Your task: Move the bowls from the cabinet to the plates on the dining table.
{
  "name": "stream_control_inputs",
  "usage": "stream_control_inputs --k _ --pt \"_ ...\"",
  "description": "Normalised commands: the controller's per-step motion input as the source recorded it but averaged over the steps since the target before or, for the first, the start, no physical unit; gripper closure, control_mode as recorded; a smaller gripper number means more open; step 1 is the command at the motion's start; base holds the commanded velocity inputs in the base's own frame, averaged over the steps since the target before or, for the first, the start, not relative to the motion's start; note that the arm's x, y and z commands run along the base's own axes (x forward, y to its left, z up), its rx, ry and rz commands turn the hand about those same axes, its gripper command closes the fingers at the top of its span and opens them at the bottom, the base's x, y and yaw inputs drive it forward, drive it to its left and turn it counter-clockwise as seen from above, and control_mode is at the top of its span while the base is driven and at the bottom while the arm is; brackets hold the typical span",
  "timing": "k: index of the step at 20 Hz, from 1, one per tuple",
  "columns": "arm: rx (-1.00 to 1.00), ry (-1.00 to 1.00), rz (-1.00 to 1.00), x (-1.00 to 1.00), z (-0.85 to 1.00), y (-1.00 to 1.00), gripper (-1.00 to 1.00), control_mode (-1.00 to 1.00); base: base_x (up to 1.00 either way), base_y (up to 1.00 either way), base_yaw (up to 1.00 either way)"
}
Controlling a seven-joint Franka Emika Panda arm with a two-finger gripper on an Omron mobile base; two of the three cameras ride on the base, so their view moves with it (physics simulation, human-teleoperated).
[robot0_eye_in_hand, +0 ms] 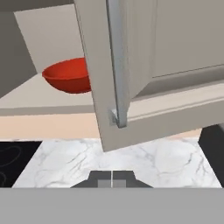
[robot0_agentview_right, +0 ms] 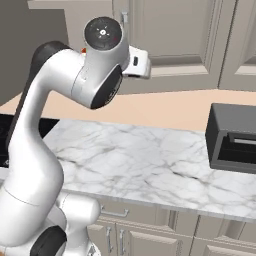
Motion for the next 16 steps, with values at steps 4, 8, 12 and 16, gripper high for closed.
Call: stream_control_inputs --k 4,8,12,16 --pt "-0.30 0.02 0.00 0.09 0.00 0.99 1.00 -1.00 0.00 0.00 0.00" --pt "-0.38 0.00 0.00 0.12 0.00 0.91 1.00 -1.00 0.00 0.00 0.00" --pt "-0.37 0.00 0.00 0.24 0.00 0.80 -1.00 -1.00 0.00 0.00 0.00" --pt "-0.24 0.05 0.00 0.08 0.00 0.19 -1.00 -1.00 0.00 0.00 0.00"
